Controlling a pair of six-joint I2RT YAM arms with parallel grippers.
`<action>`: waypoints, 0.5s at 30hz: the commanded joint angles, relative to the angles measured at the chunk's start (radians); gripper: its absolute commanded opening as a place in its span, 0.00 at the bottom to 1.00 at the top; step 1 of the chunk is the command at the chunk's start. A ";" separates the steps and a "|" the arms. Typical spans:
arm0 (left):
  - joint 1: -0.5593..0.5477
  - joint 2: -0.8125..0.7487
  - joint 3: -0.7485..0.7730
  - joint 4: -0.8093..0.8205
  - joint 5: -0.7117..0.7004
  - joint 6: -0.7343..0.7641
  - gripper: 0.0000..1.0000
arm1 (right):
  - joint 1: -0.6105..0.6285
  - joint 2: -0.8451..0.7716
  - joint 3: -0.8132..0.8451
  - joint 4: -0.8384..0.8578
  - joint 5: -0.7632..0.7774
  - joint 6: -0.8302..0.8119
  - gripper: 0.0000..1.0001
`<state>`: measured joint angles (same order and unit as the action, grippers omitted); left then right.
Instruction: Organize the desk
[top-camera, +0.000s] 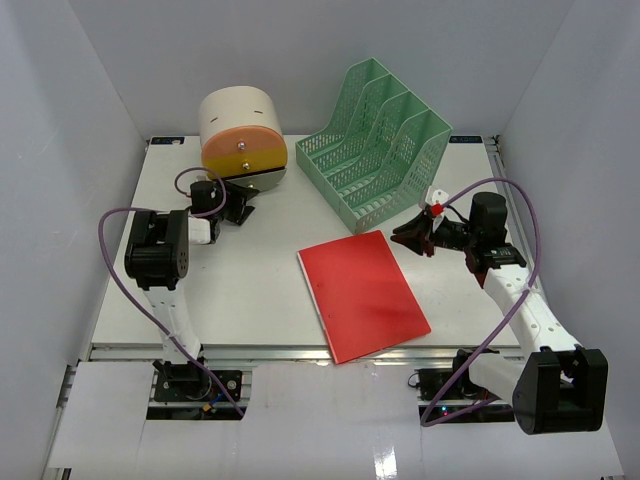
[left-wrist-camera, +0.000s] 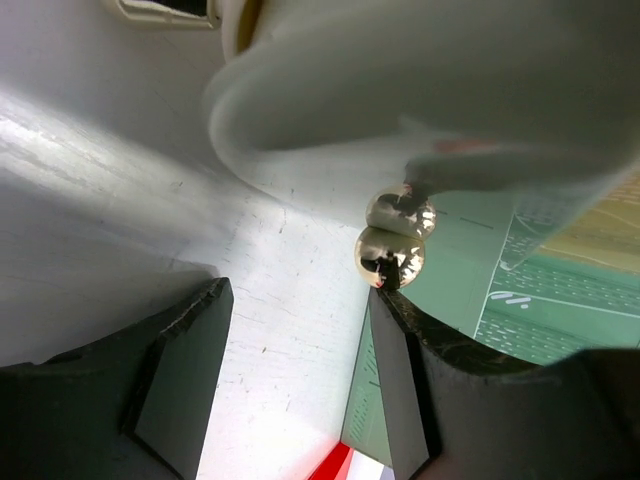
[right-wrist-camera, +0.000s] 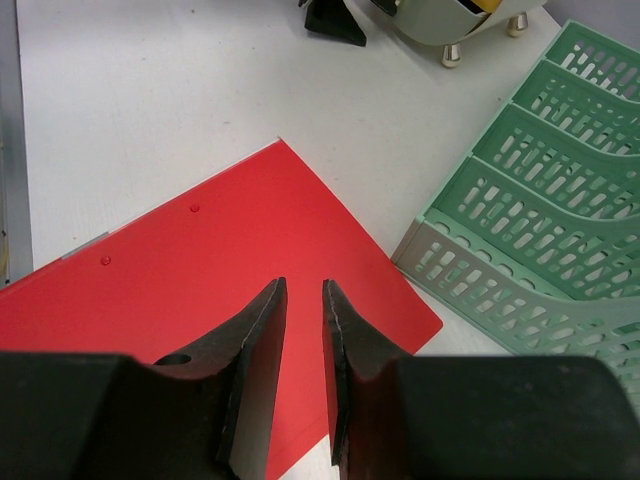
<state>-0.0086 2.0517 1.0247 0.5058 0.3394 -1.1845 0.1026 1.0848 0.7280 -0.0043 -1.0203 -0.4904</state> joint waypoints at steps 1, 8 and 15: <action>0.009 -0.070 -0.041 0.008 -0.007 0.000 0.70 | -0.017 0.000 0.005 0.006 -0.008 -0.004 0.27; 0.046 -0.136 -0.179 0.112 -0.025 -0.106 0.66 | -0.031 0.003 0.002 0.007 -0.009 0.003 0.28; 0.029 -0.142 -0.173 0.090 -0.127 -0.220 0.60 | -0.035 0.006 0.001 0.009 -0.008 0.004 0.28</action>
<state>0.0360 1.9499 0.8092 0.6201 0.2910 -1.3374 0.0775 1.0866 0.7280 -0.0044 -1.0199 -0.4896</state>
